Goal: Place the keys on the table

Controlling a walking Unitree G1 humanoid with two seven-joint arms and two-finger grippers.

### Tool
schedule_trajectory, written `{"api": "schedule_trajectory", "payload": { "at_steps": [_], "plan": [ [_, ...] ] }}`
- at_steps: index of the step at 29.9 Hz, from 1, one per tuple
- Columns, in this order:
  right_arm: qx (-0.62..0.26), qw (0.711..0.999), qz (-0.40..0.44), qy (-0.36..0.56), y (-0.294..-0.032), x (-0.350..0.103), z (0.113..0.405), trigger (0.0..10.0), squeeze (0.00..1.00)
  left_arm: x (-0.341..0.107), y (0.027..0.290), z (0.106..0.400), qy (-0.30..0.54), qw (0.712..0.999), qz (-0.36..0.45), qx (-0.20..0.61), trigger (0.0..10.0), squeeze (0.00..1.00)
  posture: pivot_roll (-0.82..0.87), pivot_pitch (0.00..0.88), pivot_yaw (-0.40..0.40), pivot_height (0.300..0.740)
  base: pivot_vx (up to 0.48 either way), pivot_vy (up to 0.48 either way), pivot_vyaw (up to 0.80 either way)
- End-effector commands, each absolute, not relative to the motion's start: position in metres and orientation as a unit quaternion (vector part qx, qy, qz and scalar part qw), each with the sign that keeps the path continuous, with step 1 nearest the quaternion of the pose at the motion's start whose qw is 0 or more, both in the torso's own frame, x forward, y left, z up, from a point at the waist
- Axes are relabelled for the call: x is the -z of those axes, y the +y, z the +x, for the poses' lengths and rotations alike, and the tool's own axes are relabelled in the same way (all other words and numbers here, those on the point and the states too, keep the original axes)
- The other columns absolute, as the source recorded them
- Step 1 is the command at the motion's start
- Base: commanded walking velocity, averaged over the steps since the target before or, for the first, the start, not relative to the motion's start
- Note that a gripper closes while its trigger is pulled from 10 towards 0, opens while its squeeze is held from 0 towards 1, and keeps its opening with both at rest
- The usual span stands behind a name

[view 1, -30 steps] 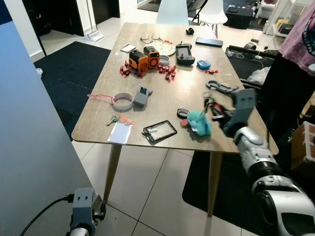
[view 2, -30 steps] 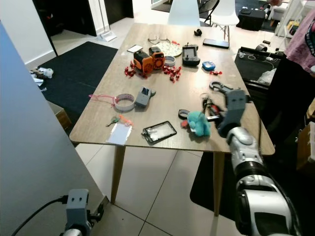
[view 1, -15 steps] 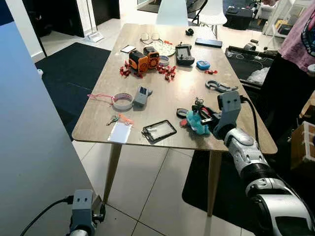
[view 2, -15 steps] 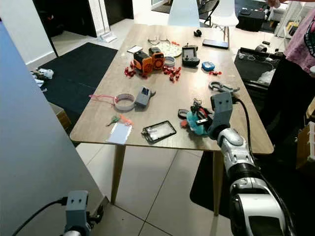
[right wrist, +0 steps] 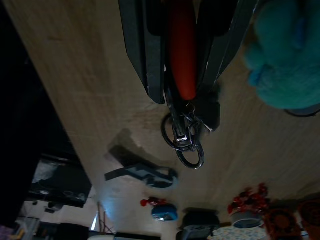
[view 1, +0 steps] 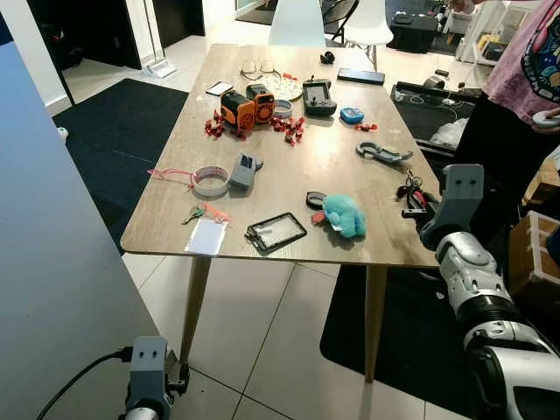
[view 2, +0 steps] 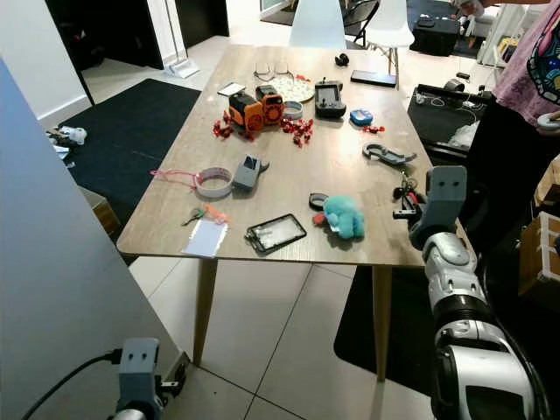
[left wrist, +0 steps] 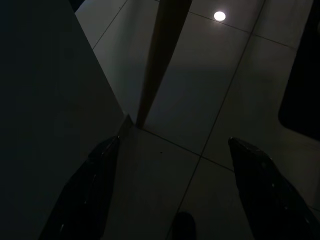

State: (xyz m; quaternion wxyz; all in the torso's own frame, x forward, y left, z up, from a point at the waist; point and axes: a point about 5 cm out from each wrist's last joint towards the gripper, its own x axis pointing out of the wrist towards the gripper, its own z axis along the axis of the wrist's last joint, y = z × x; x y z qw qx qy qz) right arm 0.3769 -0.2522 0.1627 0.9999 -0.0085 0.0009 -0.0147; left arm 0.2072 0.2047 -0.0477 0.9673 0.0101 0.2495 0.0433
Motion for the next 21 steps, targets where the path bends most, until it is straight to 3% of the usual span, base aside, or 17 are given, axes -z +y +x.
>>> {"api": "schedule_trajectory", "payload": {
  "at_steps": [1, 4, 8, 21],
  "plan": [
    [0.017, 1.0, -0.005, 0.011, -0.251, -0.158, 0.377, 10.0, 0.0, 0.053, 0.206, 0.2, 0.266, 0.963, 0.014, -0.041, 10.0, 0.0, 0.04, 0.082, -0.012, 0.74, 0.0, 0.0, 0.0],
    [0.002, 1.0, 0.003, 0.01, -0.246, -0.158, 0.378, 10.0, 0.0, 0.053, 0.206, 0.2, 0.267, 0.963, 0.014, -0.041, 10.0, 0.0, 0.04, 0.082, -0.012, 0.74, 0.0, 0.0, 0.0],
    [-0.07, 0.997, 0.008, 0.019, -0.221, -0.152, 0.38, 10.0, 0.0, 0.054, 0.205, 0.199, 0.27, 0.962, 0.015, -0.04, 10.0, 0.0, 0.04, 0.082, -0.011, 0.74, 0.0, 0.0, 0.0],
    [-0.101, 0.995, 0.013, 0.024, -0.199, -0.145, 0.38, 10.0, 0.0, 0.055, 0.205, 0.198, 0.273, 0.961, 0.019, -0.037, 10.0, 0.0, 0.04, 0.08, -0.011, 0.74, 0.0, 0.0, 0.0]
  ]
}}
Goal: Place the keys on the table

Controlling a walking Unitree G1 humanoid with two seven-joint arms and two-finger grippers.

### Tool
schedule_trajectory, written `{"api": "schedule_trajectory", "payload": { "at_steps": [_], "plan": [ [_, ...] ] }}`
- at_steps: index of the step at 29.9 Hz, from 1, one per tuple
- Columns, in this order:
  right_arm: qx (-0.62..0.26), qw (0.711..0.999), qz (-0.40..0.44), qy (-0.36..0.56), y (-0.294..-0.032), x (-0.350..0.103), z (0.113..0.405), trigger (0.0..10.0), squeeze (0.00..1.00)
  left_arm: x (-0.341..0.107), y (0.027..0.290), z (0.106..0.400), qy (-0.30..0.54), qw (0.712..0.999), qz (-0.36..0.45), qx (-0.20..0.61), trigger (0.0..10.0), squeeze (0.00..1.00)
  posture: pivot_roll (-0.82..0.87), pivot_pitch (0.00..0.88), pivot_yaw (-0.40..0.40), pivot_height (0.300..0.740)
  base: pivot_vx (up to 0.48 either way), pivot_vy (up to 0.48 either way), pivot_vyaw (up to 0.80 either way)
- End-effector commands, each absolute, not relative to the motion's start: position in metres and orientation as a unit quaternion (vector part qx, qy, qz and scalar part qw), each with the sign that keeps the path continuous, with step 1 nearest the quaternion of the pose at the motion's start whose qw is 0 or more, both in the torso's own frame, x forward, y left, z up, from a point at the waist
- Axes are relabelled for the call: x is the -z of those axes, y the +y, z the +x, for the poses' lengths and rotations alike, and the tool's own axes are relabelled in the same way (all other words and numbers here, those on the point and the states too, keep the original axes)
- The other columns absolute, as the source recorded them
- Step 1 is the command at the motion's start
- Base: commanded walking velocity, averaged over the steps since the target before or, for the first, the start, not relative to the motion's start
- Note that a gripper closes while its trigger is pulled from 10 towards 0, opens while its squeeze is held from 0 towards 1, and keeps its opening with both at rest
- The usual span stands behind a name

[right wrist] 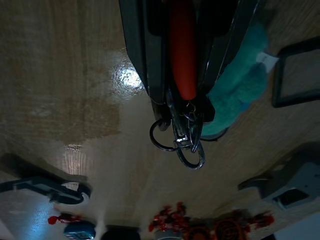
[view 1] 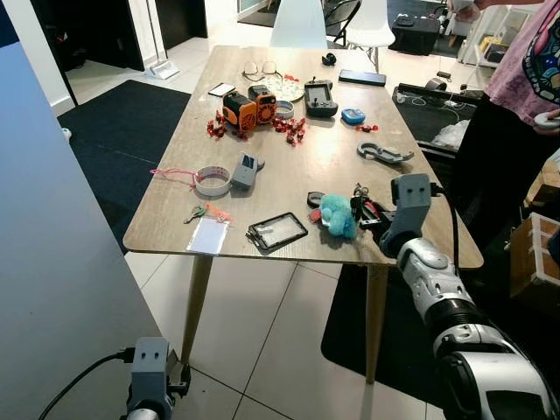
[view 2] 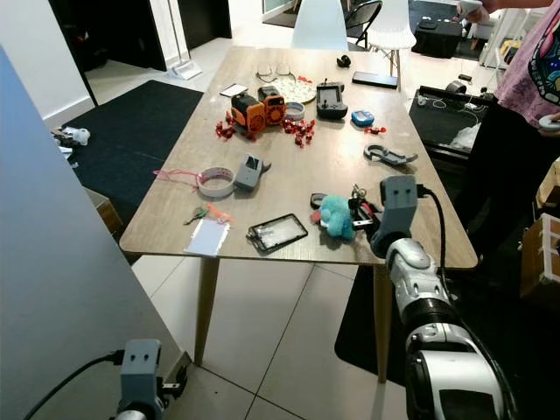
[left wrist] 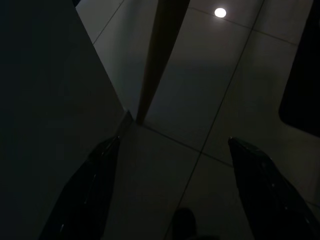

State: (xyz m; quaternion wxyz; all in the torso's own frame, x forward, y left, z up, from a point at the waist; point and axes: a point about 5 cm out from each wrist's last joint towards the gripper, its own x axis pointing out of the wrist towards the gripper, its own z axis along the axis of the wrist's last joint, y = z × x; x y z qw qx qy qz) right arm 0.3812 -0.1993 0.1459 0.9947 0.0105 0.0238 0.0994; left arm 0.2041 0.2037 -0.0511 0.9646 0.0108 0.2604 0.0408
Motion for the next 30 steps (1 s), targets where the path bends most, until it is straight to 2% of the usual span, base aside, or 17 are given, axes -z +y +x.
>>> {"api": "schedule_trajectory", "payload": {
  "at_steps": [1, 6, 10, 11, 13, 14, 16, 18, 20, 24, 30],
  "plan": [
    [-0.101, 0.995, 0.013, 0.023, -0.199, -0.145, 0.381, 10.0, 0.0, 0.055, 0.206, 0.198, 0.274, 0.961, 0.019, -0.037, 10.0, 0.0, 0.04, 0.08, -0.011, 0.74, 0.0, 0.0, 0.0],
    [-0.109, 0.994, 0.016, 0.022, -0.197, -0.146, 0.38, 10.0, 0.0, 0.056, 0.206, 0.197, 0.277, 0.96, 0.019, -0.036, 10.0, 0.0, 0.04, 0.08, -0.01, 0.74, 0.0, 0.0, 0.0],
    [-0.167, 0.985, 0.026, 0.023, -0.179, -0.142, 0.377, 10.0, 0.0, 0.057, 0.205, 0.197, 0.28, 0.959, 0.019, -0.035, 10.0, 0.0, 0.04, 0.08, -0.009, 0.74, 0.0, 0.0, 0.0],
    [-0.203, 0.978, 0.028, 0.026, -0.167, -0.139, 0.374, 10.0, 0.0, 0.057, 0.205, 0.197, 0.282, 0.959, 0.018, -0.034, 10.0, 0.0, 0.04, 0.081, -0.01, 0.74, 0.0, 0.0, 0.0],
    [-0.203, 0.978, 0.028, 0.026, -0.167, -0.139, 0.374, 10.0, 0.0, 0.057, 0.205, 0.197, 0.282, 0.959, 0.018, -0.034, 10.0, 0.0, 0.04, 0.081, -0.01, 0.74, 0.0, 0.0, 0.0],
    [-0.236, 0.971, 0.028, 0.029, -0.156, -0.135, 0.37, 10.0, 0.0, 0.058, 0.204, 0.197, 0.283, 0.958, 0.018, -0.033, 10.0, 0.0, 0.04, 0.081, -0.009, 0.74, 0.0, 0.0, 0.0],
    [-0.236, 0.971, 0.028, 0.029, -0.156, -0.135, 0.37, 10.0, 0.0, 0.058, 0.204, 0.197, 0.283, 0.958, 0.018, -0.033, 10.0, 0.0, 0.04, 0.081, -0.009, 0.74, 0.0, 0.0, 0.0],
    [-0.267, 0.963, 0.028, 0.035, -0.139, -0.128, 0.365, 10.0, 0.0, 0.058, 0.203, 0.198, 0.285, 0.958, 0.019, -0.031, 10.0, 0.0, 0.04, 0.082, -0.01, 0.74, 0.0, 0.0, 0.0],
    [-0.272, 0.961, 0.029, 0.035, -0.136, -0.128, 0.364, 10.0, 0.0, 0.058, 0.203, 0.198, 0.285, 0.958, 0.019, -0.031, 10.0, 0.0, 0.04, 0.082, -0.009, 0.74, 0.0, 0.0, 0.0],
    [-0.268, 0.962, 0.041, 0.012, -0.138, -0.139, 0.368, 10.0, 0.0, 0.059, 0.203, 0.197, 0.286, 0.957, 0.019, -0.032, 10.0, 0.0, 0.04, 0.081, -0.012, 0.74, 0.0, 0.0, 0.0],
    [-0.223, 0.972, 0.065, -0.039, -0.159, -0.159, 0.374, 10.0, 0.0, 0.059, 0.203, 0.197, 0.285, 0.958, 0.017, -0.028, 10.0, 0.0, 0.04, 0.08, -0.015, 0.74, 0.0, 0.0, 0.0]
  ]
}}
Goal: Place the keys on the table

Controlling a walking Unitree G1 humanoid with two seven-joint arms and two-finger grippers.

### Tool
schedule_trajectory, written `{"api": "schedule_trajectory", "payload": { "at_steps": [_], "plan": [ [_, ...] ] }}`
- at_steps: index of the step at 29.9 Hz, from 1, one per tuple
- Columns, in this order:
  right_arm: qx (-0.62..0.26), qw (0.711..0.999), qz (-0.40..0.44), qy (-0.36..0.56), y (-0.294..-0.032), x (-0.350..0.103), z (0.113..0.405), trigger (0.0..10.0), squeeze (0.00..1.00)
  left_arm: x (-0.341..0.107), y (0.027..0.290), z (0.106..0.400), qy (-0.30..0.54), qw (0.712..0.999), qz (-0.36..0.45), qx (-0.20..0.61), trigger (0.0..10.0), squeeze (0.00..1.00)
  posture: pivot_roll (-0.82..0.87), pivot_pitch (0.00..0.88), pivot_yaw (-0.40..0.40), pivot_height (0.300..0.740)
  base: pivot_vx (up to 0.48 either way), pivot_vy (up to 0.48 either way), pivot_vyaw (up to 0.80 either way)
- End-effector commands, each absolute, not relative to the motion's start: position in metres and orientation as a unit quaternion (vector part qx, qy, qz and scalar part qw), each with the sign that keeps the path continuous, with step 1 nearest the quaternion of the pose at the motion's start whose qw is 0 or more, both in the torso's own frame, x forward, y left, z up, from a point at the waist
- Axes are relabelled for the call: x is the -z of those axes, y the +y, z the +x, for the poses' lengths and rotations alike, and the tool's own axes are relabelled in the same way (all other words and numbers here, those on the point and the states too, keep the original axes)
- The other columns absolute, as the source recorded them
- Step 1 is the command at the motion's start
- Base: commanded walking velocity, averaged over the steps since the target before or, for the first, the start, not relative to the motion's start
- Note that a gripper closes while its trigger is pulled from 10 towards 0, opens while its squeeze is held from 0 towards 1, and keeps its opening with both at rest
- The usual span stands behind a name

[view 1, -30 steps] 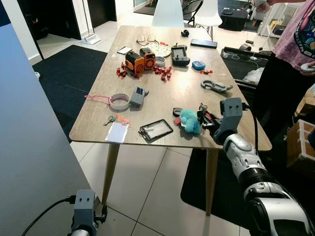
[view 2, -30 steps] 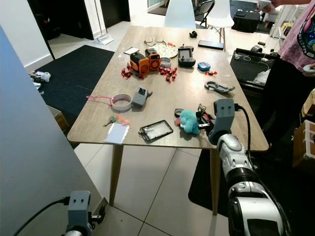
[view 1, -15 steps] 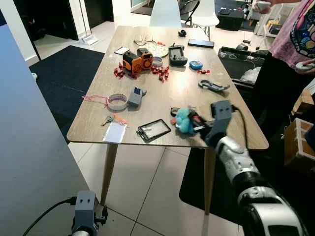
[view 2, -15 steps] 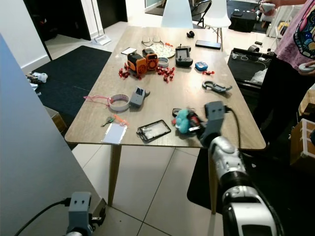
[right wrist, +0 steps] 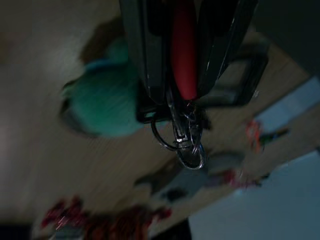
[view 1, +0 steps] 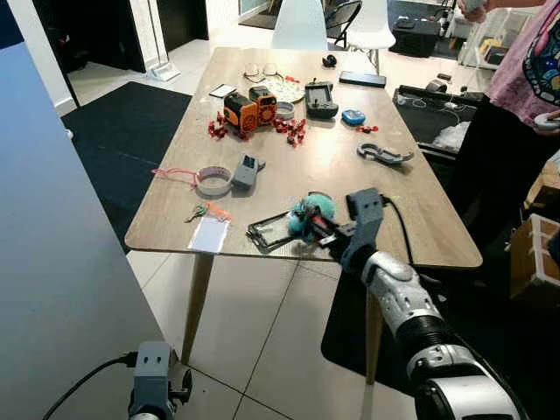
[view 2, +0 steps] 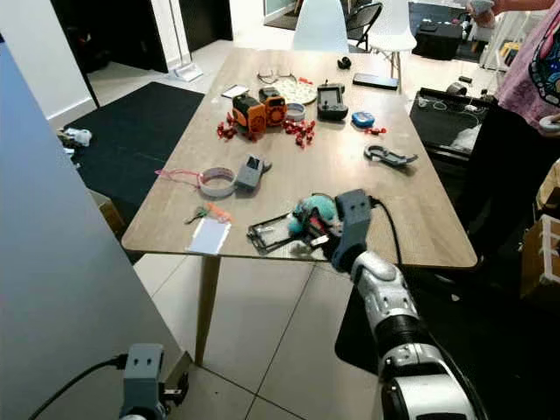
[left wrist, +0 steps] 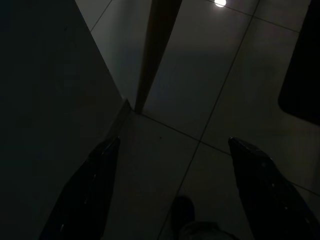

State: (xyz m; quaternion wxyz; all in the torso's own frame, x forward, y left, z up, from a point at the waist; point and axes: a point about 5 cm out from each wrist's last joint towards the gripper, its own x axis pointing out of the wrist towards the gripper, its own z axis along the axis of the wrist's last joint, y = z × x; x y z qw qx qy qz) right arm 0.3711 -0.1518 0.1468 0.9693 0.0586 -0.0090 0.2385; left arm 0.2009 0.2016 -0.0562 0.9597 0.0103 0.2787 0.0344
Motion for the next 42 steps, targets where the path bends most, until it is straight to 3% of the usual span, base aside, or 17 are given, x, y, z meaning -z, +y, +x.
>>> {"api": "schedule_trajectory", "payload": {
  "at_steps": [1, 5, 7, 13, 36, 37, 38, 39, 42],
  "plan": [
    [-0.201, 0.975, 0.072, -0.052, -0.169, -0.163, 0.375, 10.0, 0.0, 0.059, 0.202, 0.197, 0.285, 0.958, 0.017, -0.025, 10.0, 0.0, 0.04, 0.079, -0.016, 0.74, 0.0, 0.0, 0.0],
    [-0.172, 0.979, 0.085, -0.067, -0.183, -0.168, 0.375, 10.0, 0.0, 0.059, 0.202, 0.197, 0.285, 0.958, 0.018, -0.022, 10.0, 0.0, 0.04, 0.079, -0.015, 0.74, 0.0, 0.0, 0.0],
    [-0.139, 0.981, 0.1, -0.096, -0.207, -0.177, 0.372, 10.0, 0.0, 0.06, 0.202, 0.195, 0.29, 0.957, 0.016, -0.021, 10.0, 0.0, 0.04, 0.077, -0.01, 0.74, 0.0, 0.0, 0.0],
    [-0.109, 0.987, 0.091, -0.081, -0.223, -0.171, 0.369, 10.0, 0.0, 0.061, 0.202, 0.195, 0.293, 0.956, 0.015, -0.017, 10.0, 0.0, 0.03, 0.077, -0.007, 0.74, 0.0, 0.0, 0.0],
    [-0.072, 0.988, 0.114, -0.075, -0.229, -0.166, 0.371, 10.0, 0.0, 0.062, 0.204, 0.194, 0.302, 0.953, 0.015, -0.021, 10.0, 0.0, 0.04, 0.079, -0.004, 0.74, 0.0, 0.0, 0.0],
    [-0.07, 0.987, 0.119, -0.077, -0.23, -0.167, 0.372, 10.0, 0.35, 0.062, 0.204, 0.195, 0.302, 0.953, 0.015, -0.021, 10.0, 0.0, 0.04, 0.078, -0.004, 0.74, 0.0, 0.0, 0.0],
    [-0.067, 0.987, 0.121, -0.079, -0.231, -0.168, 0.372, 10.0, 0.79, 0.062, 0.204, 0.195, 0.302, 0.953, 0.015, -0.021, 10.0, 0.0, 0.04, 0.078, -0.004, 0.74, 0.0, 0.0, 0.0],
    [-0.062, 0.987, 0.123, -0.081, -0.232, -0.169, 0.373, 10.0, 1.0, 0.062, 0.204, 0.195, 0.302, 0.953, 0.015, -0.022, 10.0, 0.0, 0.04, 0.077, -0.003, 0.74, 0.0, 0.0, 0.0],
    [-0.039, 0.989, 0.114, -0.083, -0.236, -0.172, 0.374, 10.0, 1.0, 0.062, 0.204, 0.195, 0.303, 0.953, 0.016, -0.022, 10.0, 0.0, 0.04, 0.078, -0.004, 0.74, 0.0, 0.0, 0.0]
  ]
}}
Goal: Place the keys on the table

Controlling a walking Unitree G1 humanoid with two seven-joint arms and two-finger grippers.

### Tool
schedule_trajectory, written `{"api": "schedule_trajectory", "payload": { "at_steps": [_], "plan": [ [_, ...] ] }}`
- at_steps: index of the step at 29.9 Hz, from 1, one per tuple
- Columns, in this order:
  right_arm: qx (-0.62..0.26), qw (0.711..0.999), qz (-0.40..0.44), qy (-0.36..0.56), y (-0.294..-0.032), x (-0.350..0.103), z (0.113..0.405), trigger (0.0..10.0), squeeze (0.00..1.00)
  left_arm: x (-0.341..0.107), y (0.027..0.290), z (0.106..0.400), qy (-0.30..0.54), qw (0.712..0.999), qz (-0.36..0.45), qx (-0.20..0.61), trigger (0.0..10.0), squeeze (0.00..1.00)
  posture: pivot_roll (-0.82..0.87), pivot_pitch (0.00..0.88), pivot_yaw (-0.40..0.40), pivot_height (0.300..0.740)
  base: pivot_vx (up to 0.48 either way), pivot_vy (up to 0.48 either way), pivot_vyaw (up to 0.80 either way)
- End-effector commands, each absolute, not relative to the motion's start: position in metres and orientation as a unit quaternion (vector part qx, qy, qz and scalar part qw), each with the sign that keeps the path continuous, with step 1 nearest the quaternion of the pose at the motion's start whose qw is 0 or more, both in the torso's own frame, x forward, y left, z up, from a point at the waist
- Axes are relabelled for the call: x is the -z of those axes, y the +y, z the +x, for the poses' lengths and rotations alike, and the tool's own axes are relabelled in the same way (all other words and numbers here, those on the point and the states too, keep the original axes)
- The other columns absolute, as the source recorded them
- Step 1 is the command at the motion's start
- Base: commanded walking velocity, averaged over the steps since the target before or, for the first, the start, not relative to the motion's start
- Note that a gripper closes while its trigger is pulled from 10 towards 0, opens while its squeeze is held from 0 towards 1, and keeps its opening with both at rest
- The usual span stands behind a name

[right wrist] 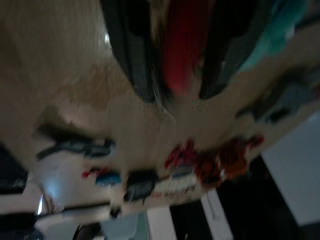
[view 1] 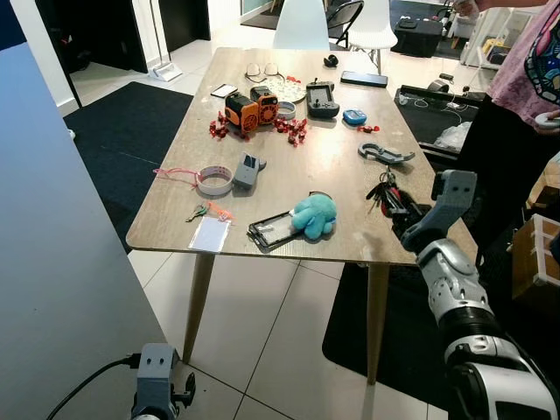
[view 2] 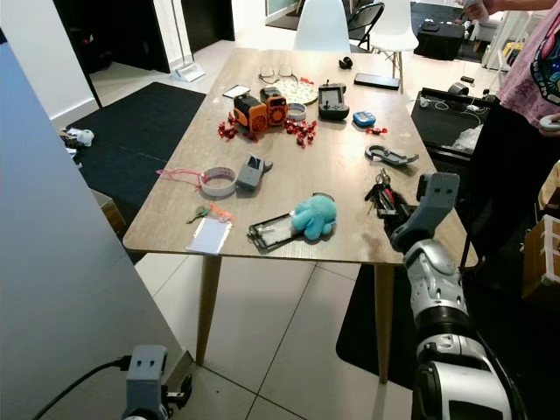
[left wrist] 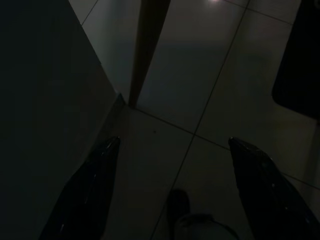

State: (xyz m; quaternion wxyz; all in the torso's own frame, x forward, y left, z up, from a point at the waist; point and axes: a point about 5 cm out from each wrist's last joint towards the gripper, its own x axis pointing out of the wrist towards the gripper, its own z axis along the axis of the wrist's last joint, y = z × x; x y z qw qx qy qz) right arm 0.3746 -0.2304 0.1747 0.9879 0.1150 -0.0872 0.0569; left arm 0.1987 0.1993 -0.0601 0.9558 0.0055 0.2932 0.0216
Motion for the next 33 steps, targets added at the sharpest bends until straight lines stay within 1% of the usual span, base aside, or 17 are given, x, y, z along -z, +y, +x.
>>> {"api": "schedule_trajectory", "payload": {
  "at_steps": [1, 2, 3, 10, 15, 16, 17, 18, 19, 21, 23, 25, 27, 30, 31, 32, 33],
  "plan": [
    [-0.029, 0.99, 0.11, -0.084, -0.237, -0.173, 0.375, 10.0, 0.89, 0.062, 0.204, 0.195, 0.303, 0.953, 0.016, -0.023, 10.0, 0.0, 0.04, 0.077, -0.005, 0.74, 0.0, 0.0, 0.0],
    [-0.029, 0.99, 0.11, -0.084, -0.237, -0.173, 0.375, 10.0, 0.89, 0.062, 0.204, 0.195, 0.303, 0.953, 0.016, -0.023, 10.0, 0.0, 0.04, 0.077, -0.005, 0.74, 0.0, 0.0, 0.0],
    [-0.017, 0.99, 0.106, -0.087, -0.24, -0.174, 0.375, 10.0, 0.0, 0.062, 0.204, 0.194, 0.303, 0.953, 0.017, -0.024, 10.0, 0.0, 0.04, 0.078, -0.005, 0.74, 0.0, 0.0, 0.0],
    [0.081, 0.984, 0.097, -0.121, -0.268, -0.181, 0.368, 10.0, 0.0, 0.063, 0.205, 0.193, 0.304, 0.952, 0.017, -0.03, 10.0, 0.0, 0.04, 0.082, -0.007, 0.74, 0.0, 0.0, 0.0],
    [0.211, 0.962, 0.125, -0.117, -0.311, -0.165, 0.347, 10.0, 0.0, 0.063, 0.207, 0.191, 0.305, 0.952, 0.019, -0.033, 10.0, 0.0, 0.04, 0.087, -0.008, 0.74, 0.0, 0.0, 0.0],
    [0.211, 0.962, 0.125, -0.117, -0.311, -0.165, 0.347, 10.0, 0.0, 0.063, 0.207, 0.191, 0.305, 0.952, 0.019, -0.033, 10.0, 0.0, 0.04, 0.087, -0.008, 0.74, 0.0, 0.0, 0.0],
    [0.274, 0.945, 0.15, -0.101, -0.332, -0.15, 0.332, 10.0, 0.0, 0.065, 0.209, 0.188, 0.309, 0.95, 0.023, -0.034, 10.0, 0.0, 0.04, 0.086, -0.008, 0.74, 0.0, 0.0, 0.0],
    [0.274, 0.945, 0.15, -0.101, -0.332, -0.15, 0.332, 10.0, 0.0, 0.065, 0.209, 0.188, 0.309, 0.95, 0.023, -0.034, 10.0, 0.0, 0.04, 0.086, -0.008, 0.74, 0.0, 0.0, 0.0],
    [0.342, 0.918, 0.187, -0.075, -0.354, -0.127, 0.309, 10.0, 0.0, 0.067, 0.211, 0.183, 0.317, 0.947, 0.027, -0.036, 10.0, 0.0, 0.05, 0.086, -0.008, 0.74, 0.0, 0.0, 0.0],
    [0.342, 0.918, 0.187, -0.075, -0.354, -0.127, 0.309, 10.0, 0.0, 0.067, 0.211, 0.183, 0.317, 0.947, 0.027, -0.036, 10.0, 0.0, 0.05, 0.086, -0.008, 0.74, 0.0, 0.0, 0.0],
    [0.423, 0.878, 0.225, 0.011, -0.374, -0.066, 0.255, 10.0, 0.0, 0.072, 0.216, 0.171, 0.336, 0.94, 0.029, -0.045, 10.0, 0.0, 0.04, 0.079, -0.007, 0.74, 0.0, 0.0, 0.0],
    [0.436, 0.868, 0.215, 0.099, -0.369, -0.025, 0.22, 10.0, 0.0, 0.075, 0.219, 0.165, 0.346, 0.937, 0.028, -0.05, 10.0, 0.0, 0.04, 0.077, -0.006, 0.74, 0.0, 0.0, 0.0],
    [0.434, 0.866, 0.208, 0.132, -0.365, -0.012, 0.211, 10.0, 0.0, 0.075, 0.219, 0.164, 0.348, 0.936, 0.028, -0.05, 10.0, 0.0, 0.04, 0.077, -0.006, 0.74, 0.0, 0.0, 0.0],
    [0.352, 0.875, 0.166, 0.289, -0.318, 0.042, 0.178, 10.0, 0.0, 0.076, 0.219, 0.163, 0.35, 0.935, 0.028, -0.049, 10.0, 0.0, 0.05, 0.07, -0.004, 0.74, 0.0, 0.0, 0.0],
    [0.352, 0.875, 0.166, 0.289, -0.318, 0.042, 0.178, 10.0, 0.0, 0.076, 0.219, 0.163, 0.35, 0.935, 0.028, -0.049, 10.0, 0.0, 0.05, 0.07, -0.004, 0.74, 0.0, 0.0, 0.0],
    [0.297, 0.88, 0.145, 0.341, -0.294, 0.059, 0.17, 10.0, 0.0, 0.076, 0.219, 0.164, 0.35, 0.935, 0.027, -0.05, 10.0, 0.0, 0.05, 0.068, -0.001, 0.74, 0.0, 0.0, 0.0],
    [0.297, 0.88, 0.145, 0.341, -0.294, 0.059, 0.17, 10.0, 0.0, 0.076, 0.219, 0.164, 0.35, 0.935, 0.027, -0.05, 10.0, 0.0, 0.05, 0.068, -0.001, 0.74, 0.0, 0.0, 0.0]
  ]
}}
